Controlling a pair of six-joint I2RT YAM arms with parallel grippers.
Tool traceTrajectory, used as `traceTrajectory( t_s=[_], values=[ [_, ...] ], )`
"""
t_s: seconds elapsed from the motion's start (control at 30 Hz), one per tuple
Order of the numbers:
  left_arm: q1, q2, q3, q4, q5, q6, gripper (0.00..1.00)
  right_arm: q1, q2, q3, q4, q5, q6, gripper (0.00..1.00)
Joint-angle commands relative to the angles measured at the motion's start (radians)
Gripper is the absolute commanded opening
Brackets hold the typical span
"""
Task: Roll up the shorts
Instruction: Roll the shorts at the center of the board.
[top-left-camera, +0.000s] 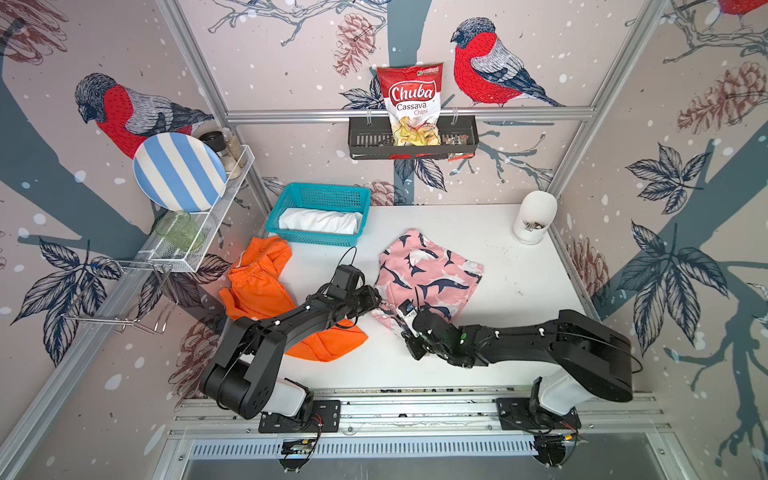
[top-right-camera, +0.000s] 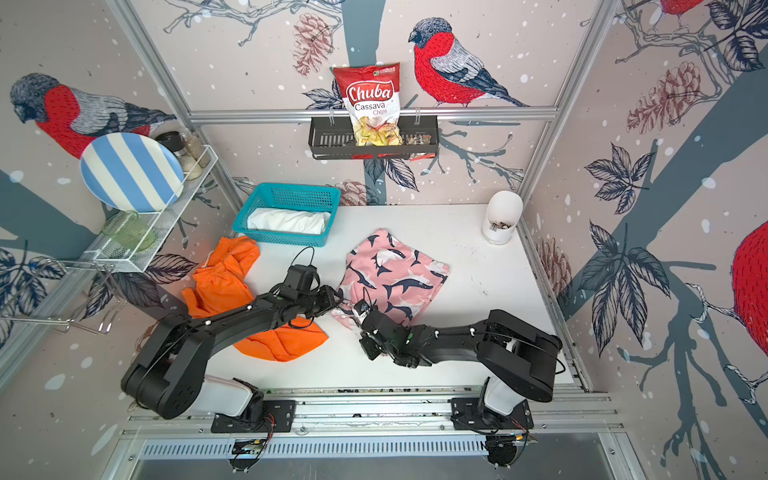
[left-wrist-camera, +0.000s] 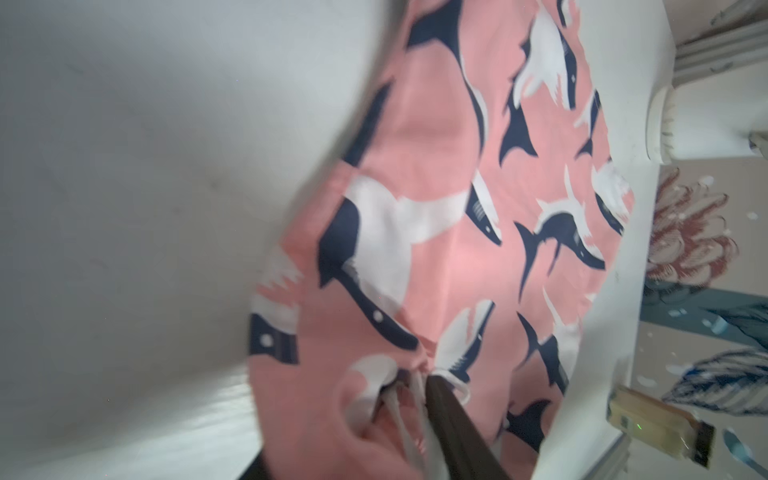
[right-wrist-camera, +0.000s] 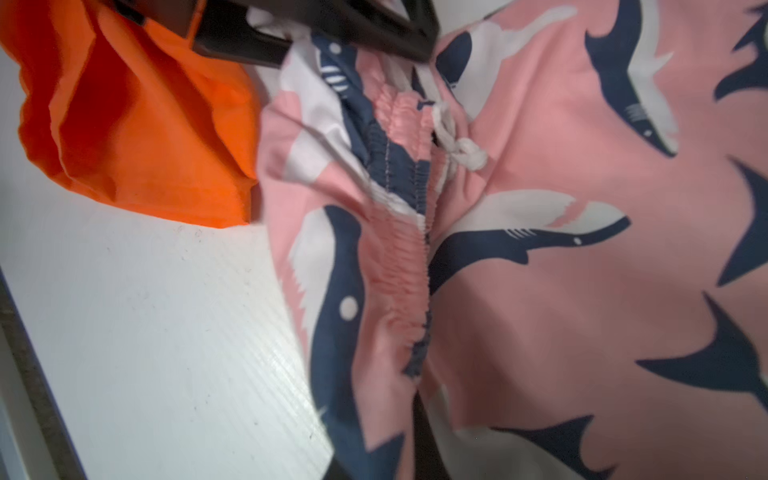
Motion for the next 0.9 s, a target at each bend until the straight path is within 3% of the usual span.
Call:
traceTrajectory(
  t_s=[0.0,0.13,0.33,0.5,0.6,0.77,0.87],
  values=[
    [0.037,-0.044,0.008,-0.097,-0.072,0.086,0.45,-0.073,0.038,-0.006,0.09,-0.358,0.169,0.0],
    [0.056,-0.114,0.029,-0.187,-0.118,0.118,0.51,-0.182,0.136,0.0,0.207,-0.594,0.291,0.0],
    [0.005,-0.203,0.048,-0.265,-0.136,0.108,0.56,-0.318,0.255,-0.088,0.494,-0.777,0.559,0.0],
    [-0.118,-0.176,0.07,-0.254,-0.134,0.064,0.55,-0.373,0.311,-0.115,0.569,-0.816,0.637,0.0],
    [-0.172,-0.11,0.102,-0.221,-0.138,0.041,0.49,-0.377,0.317,-0.115,0.553,-0.816,0.632,0.0],
    [-0.182,-0.013,0.173,-0.185,-0.162,0.045,0.47,-0.373,0.299,-0.111,0.476,-0.795,0.591,0.0],
    [-0.18,0.049,0.222,-0.231,-0.24,0.07,0.46,-0.375,0.279,-0.105,0.415,-0.772,0.554,0.0]
  ],
)
